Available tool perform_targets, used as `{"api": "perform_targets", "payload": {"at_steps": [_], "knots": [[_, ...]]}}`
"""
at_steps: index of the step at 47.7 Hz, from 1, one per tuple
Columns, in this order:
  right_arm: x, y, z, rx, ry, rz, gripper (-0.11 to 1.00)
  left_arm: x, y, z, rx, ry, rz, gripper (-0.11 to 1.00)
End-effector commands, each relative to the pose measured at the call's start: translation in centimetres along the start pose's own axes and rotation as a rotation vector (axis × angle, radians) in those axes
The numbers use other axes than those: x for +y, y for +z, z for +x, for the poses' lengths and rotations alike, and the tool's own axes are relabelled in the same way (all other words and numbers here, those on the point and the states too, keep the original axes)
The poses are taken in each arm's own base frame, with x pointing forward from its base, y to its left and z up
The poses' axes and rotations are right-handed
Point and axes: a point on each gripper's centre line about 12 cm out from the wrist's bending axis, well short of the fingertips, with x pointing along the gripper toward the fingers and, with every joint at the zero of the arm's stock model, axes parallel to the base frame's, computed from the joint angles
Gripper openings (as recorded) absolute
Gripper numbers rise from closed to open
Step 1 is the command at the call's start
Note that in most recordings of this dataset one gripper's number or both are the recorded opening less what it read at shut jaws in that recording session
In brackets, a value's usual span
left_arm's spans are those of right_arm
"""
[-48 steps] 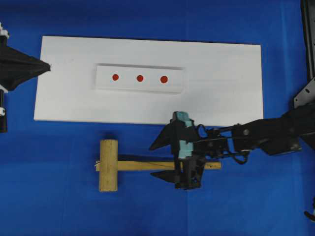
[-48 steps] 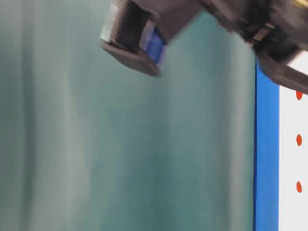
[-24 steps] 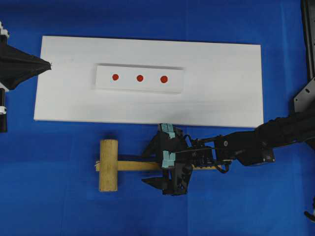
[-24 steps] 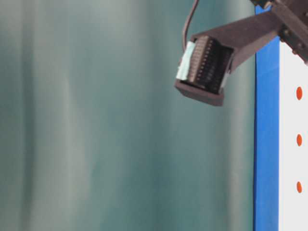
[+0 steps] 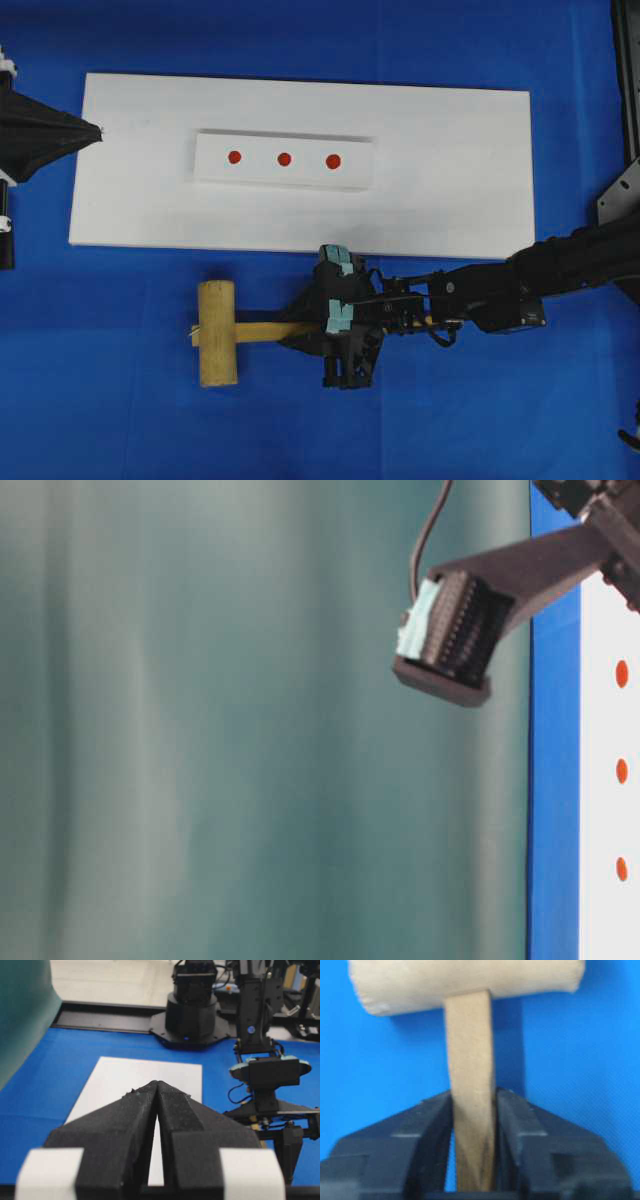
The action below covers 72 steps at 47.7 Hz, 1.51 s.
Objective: Hit the mark with a hammer.
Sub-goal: 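Lower and close the right gripper on the mallet handle, then lift the mallet with the right gripper over the white board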
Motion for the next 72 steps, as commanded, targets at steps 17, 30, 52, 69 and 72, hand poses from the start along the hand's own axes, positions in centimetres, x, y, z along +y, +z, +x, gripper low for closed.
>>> {"api": "perform_targets", "payload": {"at_steps": [17,30,52,69,72], "knots": [[1.8,4.5,-3.0,-0.111,0.054,-0.011,0.10,0.0,0.8,-0.7,-0.009,0.002,-0.003,0.00],[2.2,7.5,-7.0,-0.176,0.072,-0.050,0.10,0.0,0.6,-0.7,-0.005,0.003,-0.008,0.00],[1.9,10.9,-10.9,-0.228,0.070,-0.078,0.10,-0.1,0.4,-0.6,0.011,-0.003,-0.043,0.00],[-5.7,14.6,-11.4,-0.296,-0.122,-0.179,0.10,-0.1,0.3,-0.6,0.012,-0.002,-0.049,0.00],[-6.7,15.2,-11.6,-0.308,-0.152,-0.202,0.10,-0.1,0.4,-0.6,0.011,-0.002,-0.051,0.00]]}}
